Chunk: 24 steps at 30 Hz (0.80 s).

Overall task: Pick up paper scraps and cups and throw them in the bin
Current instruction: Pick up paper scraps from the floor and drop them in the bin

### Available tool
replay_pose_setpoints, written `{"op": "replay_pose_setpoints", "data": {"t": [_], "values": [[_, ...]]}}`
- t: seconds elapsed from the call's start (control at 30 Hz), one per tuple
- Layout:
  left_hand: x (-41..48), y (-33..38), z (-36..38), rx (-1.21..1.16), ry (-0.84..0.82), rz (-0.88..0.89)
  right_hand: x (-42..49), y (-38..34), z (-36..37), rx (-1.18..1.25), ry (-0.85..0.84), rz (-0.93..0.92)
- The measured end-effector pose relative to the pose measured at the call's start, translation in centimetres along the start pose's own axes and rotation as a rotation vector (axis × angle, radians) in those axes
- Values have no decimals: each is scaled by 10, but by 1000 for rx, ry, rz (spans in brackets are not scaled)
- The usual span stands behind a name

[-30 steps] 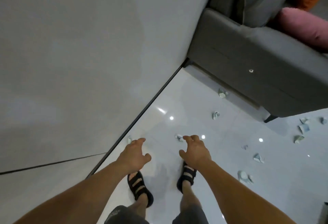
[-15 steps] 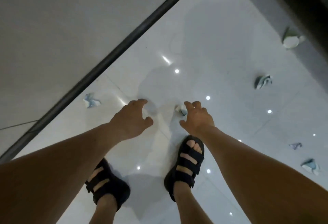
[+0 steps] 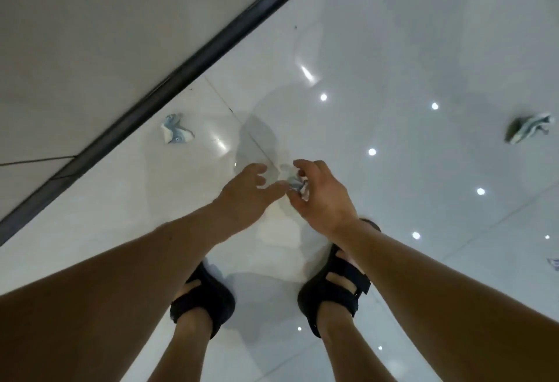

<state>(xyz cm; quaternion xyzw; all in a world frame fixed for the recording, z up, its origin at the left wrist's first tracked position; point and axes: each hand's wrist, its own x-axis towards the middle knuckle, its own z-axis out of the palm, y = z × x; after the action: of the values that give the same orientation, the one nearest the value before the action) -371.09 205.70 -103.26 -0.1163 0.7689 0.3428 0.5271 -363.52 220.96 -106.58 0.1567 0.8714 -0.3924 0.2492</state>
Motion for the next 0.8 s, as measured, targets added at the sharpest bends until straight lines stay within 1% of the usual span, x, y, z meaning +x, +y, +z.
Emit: {"op": "replay_pose_setpoints", "data": {"t": [0.03, 0.1, 0.2, 0.3, 0.37, 0.5, 0.6, 0.73, 0.8], "values": [[-7, 6, -9, -63, -3, 8, -3, -20, 1, 22, 2, -64], [-19, 15, -26, -134, -9, 25, -4, -50, 1, 78, 39, -137], [-34, 16, -65, -154, 40, 38, 2, -86, 0, 168, 68, -215], [-41, -3, -102, -81, 169, 37, 20, -104, 8, 141, -64, -255], [-41, -25, -125, -33, 285, -4, 41, -107, 20, 15, -128, -257], [-37, -85, -154, -12, 413, -86, 99, -120, 57, -282, -117, -340], [-30, -123, -163, -29, 451, -97, 139, -140, 92, -457, -107, -444], [-16, -148, -170, -4, 449, -52, 170, -152, 128, -633, -165, -449], [-8, -149, -173, -13, 442, -36, 172, -150, 139, -713, -153, -474]]}}
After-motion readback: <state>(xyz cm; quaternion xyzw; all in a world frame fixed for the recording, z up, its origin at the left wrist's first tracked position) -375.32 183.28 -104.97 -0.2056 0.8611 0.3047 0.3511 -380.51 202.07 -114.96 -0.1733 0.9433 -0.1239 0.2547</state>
